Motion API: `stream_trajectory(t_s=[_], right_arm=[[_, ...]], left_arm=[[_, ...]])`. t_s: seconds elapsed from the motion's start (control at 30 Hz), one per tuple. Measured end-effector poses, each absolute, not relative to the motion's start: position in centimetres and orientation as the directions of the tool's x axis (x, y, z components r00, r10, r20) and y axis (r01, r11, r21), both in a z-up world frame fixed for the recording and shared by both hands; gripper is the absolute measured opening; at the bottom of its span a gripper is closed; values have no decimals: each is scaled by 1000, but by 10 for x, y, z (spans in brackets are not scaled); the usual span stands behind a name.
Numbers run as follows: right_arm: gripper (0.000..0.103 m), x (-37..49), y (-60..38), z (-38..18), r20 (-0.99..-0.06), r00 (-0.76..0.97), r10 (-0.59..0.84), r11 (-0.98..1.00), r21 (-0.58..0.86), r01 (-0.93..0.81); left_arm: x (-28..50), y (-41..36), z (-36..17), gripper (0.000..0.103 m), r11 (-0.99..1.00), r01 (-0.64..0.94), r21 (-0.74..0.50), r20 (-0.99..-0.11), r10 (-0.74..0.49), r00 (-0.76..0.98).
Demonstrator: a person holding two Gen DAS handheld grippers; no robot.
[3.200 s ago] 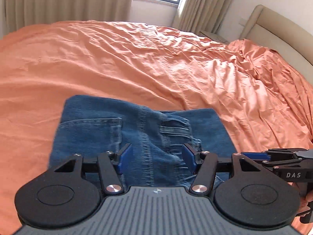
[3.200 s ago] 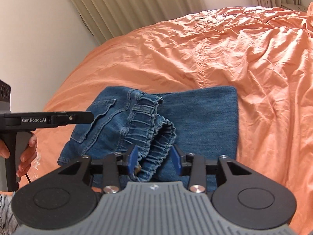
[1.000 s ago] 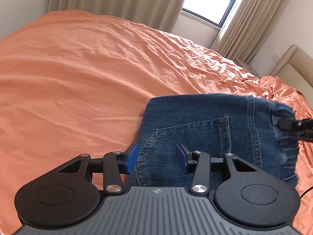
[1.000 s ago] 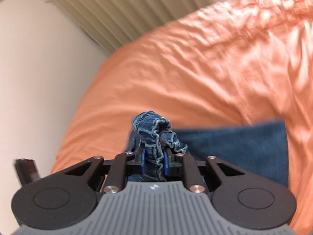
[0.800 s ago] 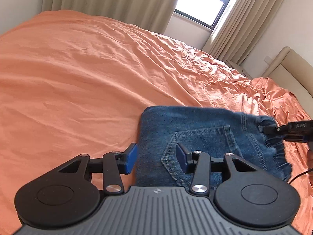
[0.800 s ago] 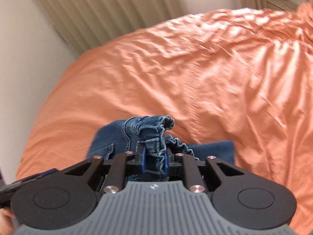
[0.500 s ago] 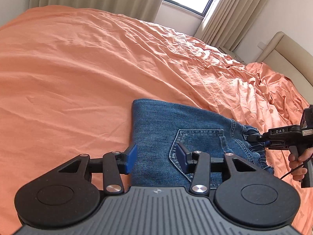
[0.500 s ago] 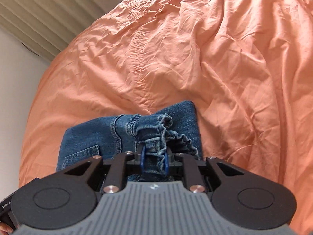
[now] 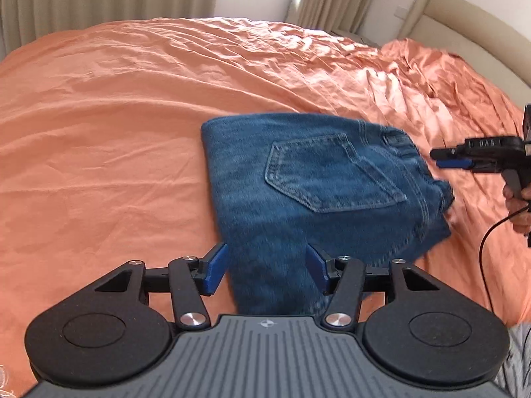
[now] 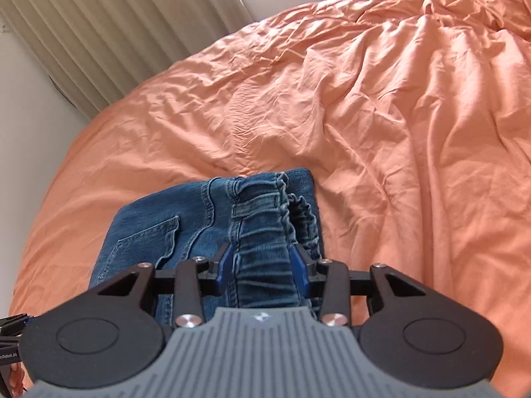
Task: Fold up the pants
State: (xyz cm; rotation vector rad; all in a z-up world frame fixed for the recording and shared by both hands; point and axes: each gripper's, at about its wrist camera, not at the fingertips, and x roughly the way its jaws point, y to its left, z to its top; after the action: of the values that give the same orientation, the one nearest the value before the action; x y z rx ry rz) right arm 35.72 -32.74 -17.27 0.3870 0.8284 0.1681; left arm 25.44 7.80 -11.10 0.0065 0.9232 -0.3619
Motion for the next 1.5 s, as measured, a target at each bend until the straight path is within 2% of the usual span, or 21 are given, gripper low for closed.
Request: stream_trajectory(t_s=[0.2, 0.23, 0.27, 0.33, 0.47, 0.53, 0.8, 0.97, 1.13, 1.3, 1.4, 1.47, 1.5], right_arm=[[36, 305, -315, -190, -580, 776, 246, 912, 411, 19], [35, 302, -312, -193, -569, 789, 232, 916, 400, 19], [30, 299, -309, -196, -557, 801, 220, 919, 393, 21], [22, 298, -304, -200, -535, 812, 232, 918, 397, 0], [22, 300, -300, -217, -559, 797, 227, 928, 372, -4], [21, 299, -304, -228, -566, 788, 243, 915, 404, 8], [19, 299, -305, -249, -583, 766, 272, 912, 411, -10], [19, 301, -300, -253, -592, 765, 255, 930, 366, -28], [19, 304, -303, -251, -609, 747, 265, 925, 379, -19], [19, 311, -309, -232, -674, 679, 291, 928, 372, -28], [23, 309, -317, -214, -705, 636, 315, 928, 370, -50], [43, 304, -326, -202, -696, 633, 338, 920, 388, -64], [47, 301, -332, -196, -687, 637, 350, 914, 400, -71]], left_arm=[[216, 43, -131, 67, 872, 471, 131, -828, -165, 535], [214, 36, -138, 66, 862, 470, 193, -825, -117, 553], [215, 31, -144, 65, 854, 456, 249, -820, -64, 568], [218, 25, -154, 56, 848, 435, 302, -816, -6, 578], [210, 7, -157, 32, 779, 477, 407, -782, 28, 623], [208, 6, -159, 19, 762, 482, 432, -774, 39, 632], [234, 30, -174, 17, 880, 397, 261, -857, 22, 514], [235, 33, -173, 18, 891, 383, 244, -873, 30, 486], [230, 40, -169, 19, 921, 340, 191, -908, 34, 418], [220, 57, -154, 21, 954, 283, 104, -918, -18, 397], [218, 67, -136, 25, 965, 258, 52, -914, -58, 401], [217, 76, -119, 27, 971, 240, -1, -896, -108, 431], [219, 82, -111, 32, 973, 228, -36, -887, -136, 442]])
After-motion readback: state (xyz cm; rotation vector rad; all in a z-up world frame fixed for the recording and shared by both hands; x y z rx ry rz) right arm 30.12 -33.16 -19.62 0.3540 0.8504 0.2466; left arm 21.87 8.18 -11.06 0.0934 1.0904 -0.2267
